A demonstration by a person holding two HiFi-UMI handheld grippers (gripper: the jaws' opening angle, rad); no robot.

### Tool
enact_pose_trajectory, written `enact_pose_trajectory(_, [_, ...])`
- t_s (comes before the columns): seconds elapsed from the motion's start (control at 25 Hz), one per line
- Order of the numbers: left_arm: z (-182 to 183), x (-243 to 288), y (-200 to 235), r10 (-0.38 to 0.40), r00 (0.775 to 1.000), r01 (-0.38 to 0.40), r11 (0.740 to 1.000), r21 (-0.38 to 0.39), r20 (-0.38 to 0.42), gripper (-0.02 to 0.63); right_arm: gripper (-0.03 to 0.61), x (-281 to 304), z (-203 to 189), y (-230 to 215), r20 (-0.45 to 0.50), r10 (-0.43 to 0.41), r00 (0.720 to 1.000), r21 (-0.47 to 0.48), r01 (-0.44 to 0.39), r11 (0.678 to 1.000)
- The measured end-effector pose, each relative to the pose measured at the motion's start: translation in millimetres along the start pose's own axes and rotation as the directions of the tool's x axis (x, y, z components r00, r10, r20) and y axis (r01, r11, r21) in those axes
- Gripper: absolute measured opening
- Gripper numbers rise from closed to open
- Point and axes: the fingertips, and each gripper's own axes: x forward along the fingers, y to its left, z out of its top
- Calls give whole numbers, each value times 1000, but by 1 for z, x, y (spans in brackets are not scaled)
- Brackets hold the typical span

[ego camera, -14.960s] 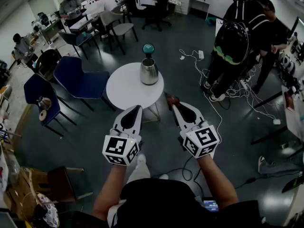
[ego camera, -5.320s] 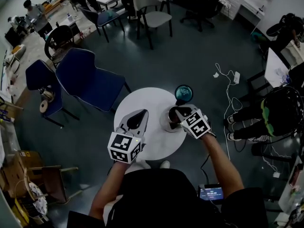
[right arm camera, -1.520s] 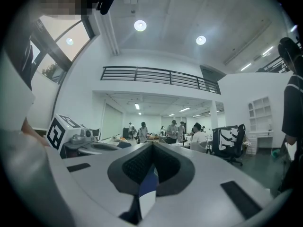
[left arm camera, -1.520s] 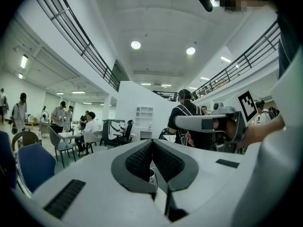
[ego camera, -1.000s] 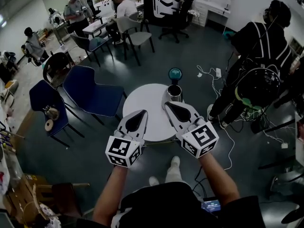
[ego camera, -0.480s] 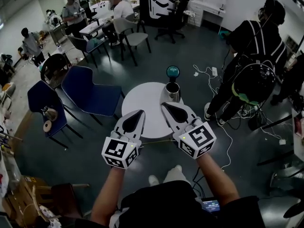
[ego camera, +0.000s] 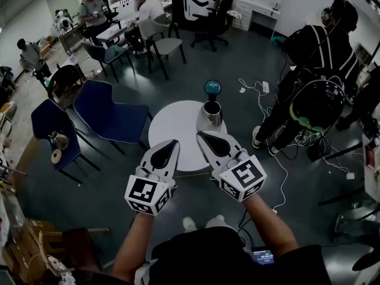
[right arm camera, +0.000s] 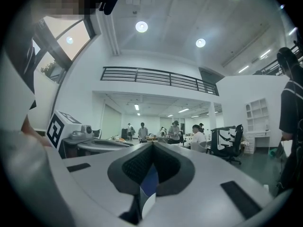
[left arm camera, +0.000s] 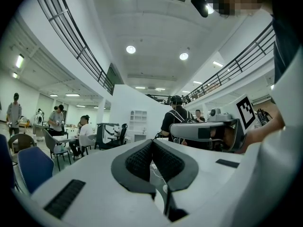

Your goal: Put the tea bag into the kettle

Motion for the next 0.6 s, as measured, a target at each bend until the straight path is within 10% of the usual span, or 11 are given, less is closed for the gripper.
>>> enact_pose_trajectory(0.6, [1, 3, -14, 23, 1000, -23, 1000, -3, -8, 15, 17, -12, 1, 1, -3, 38, 999, 17, -38, 999])
